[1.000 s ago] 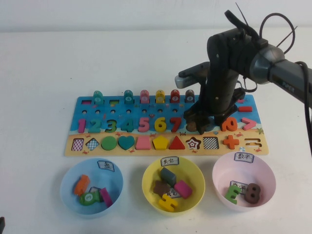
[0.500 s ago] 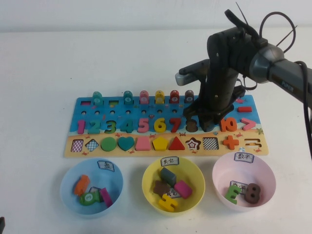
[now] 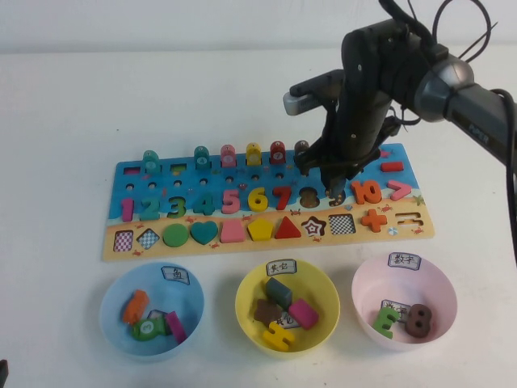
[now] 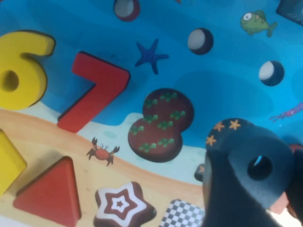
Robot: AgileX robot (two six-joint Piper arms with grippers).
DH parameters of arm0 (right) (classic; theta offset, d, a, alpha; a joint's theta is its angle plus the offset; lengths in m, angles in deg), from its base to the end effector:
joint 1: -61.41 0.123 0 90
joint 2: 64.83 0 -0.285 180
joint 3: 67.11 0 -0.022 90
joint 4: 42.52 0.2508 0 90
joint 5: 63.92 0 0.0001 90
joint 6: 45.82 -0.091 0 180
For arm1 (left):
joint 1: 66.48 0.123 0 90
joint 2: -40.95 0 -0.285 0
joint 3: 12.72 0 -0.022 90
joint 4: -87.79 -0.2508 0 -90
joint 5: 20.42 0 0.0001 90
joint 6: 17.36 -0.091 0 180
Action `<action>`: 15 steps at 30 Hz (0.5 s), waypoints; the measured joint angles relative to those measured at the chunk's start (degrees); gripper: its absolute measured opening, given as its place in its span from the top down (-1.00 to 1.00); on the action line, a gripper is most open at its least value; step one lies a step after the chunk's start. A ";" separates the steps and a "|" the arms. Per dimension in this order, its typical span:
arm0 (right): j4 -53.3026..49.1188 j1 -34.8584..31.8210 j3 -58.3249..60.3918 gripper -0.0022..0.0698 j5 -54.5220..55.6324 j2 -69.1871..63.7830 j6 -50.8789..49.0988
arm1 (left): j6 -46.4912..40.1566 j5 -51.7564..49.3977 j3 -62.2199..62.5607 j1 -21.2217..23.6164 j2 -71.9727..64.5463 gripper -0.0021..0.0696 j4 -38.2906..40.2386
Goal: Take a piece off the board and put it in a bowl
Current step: Pick up the "number 9"
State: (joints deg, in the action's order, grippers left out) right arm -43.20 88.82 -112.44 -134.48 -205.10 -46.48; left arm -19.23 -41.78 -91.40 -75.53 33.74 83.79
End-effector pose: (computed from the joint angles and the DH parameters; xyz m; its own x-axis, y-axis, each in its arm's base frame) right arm 0.4387 0.2263 0.2174 -0.8629 -0.4389 -0.2505 -0.4513 0.8923 -0.0089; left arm 0.0524 -0.0060 0.1717 -0.2777 0.1429 -0.9500 0.1611 0.9818 0.1006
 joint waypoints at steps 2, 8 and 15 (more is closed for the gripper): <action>0.00 0.00 0.00 0.26 0.00 0.24 0.00 | 0.00 0.00 0.00 0.00 0.00 0.96 0.00; 1.28 0.00 0.00 0.26 0.00 1.55 0.22 | 0.00 0.00 0.00 0.00 0.00 0.96 0.00; 5.07 2.14 0.26 0.26 -0.10 9.42 3.82 | 0.00 0.00 0.00 0.00 0.00 0.95 0.00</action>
State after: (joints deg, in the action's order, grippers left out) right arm -38.13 90.96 -112.18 -134.58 -195.68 -42.66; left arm -19.23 -41.78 -91.40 -75.53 33.74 83.79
